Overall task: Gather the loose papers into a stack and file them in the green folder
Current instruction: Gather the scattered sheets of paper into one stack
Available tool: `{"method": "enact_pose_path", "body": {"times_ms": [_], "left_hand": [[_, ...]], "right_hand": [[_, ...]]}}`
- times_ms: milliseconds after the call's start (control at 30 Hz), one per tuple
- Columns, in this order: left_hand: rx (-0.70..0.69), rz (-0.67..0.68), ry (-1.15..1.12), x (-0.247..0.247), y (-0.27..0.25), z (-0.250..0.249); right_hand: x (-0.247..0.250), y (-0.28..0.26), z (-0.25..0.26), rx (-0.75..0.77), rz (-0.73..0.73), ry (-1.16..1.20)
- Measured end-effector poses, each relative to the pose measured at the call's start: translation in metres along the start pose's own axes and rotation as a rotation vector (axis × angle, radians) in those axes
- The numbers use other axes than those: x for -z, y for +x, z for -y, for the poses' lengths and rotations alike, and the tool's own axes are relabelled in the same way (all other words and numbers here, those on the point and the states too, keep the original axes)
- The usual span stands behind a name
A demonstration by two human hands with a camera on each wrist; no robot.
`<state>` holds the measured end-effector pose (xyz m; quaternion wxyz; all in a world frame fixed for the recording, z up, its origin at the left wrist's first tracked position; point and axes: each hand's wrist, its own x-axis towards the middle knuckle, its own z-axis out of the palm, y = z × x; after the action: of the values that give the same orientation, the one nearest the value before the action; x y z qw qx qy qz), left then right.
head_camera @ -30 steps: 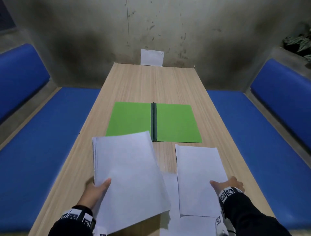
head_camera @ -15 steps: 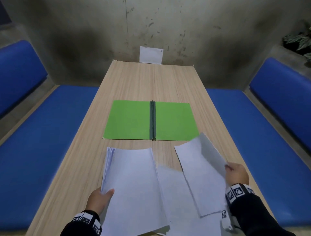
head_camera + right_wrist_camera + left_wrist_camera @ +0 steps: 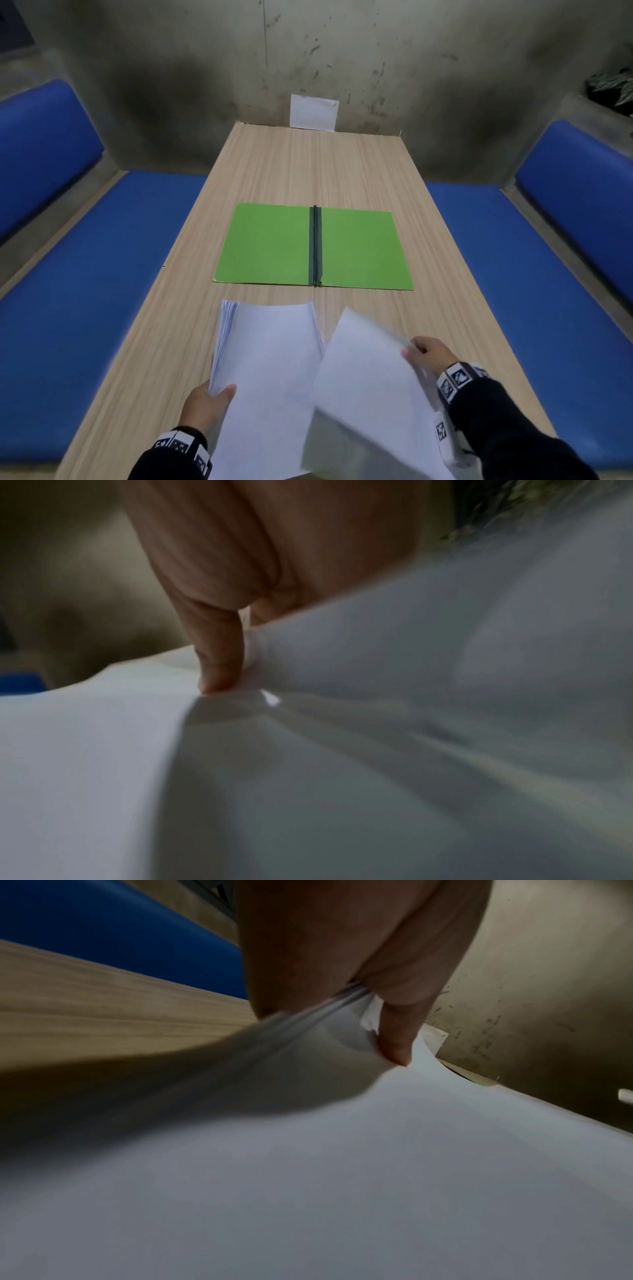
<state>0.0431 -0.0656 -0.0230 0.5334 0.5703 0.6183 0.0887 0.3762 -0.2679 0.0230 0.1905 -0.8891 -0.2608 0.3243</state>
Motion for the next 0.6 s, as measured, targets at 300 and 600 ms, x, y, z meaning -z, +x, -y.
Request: {"method": "enact_pose_path", "body": {"times_ms": [300,600], "left_hand": [[0.01,0.023,-0.096,0.003,0.0,-0.001],[0.017,0.042,-0.133,-0.002,0.002,0.0]], "right_hand": [[-0.037,-0.014,-0.006,-0.093,0.088,-0.182],[-0.038,-0.029,0.0,-0.05,0.004,-0.208]]}}
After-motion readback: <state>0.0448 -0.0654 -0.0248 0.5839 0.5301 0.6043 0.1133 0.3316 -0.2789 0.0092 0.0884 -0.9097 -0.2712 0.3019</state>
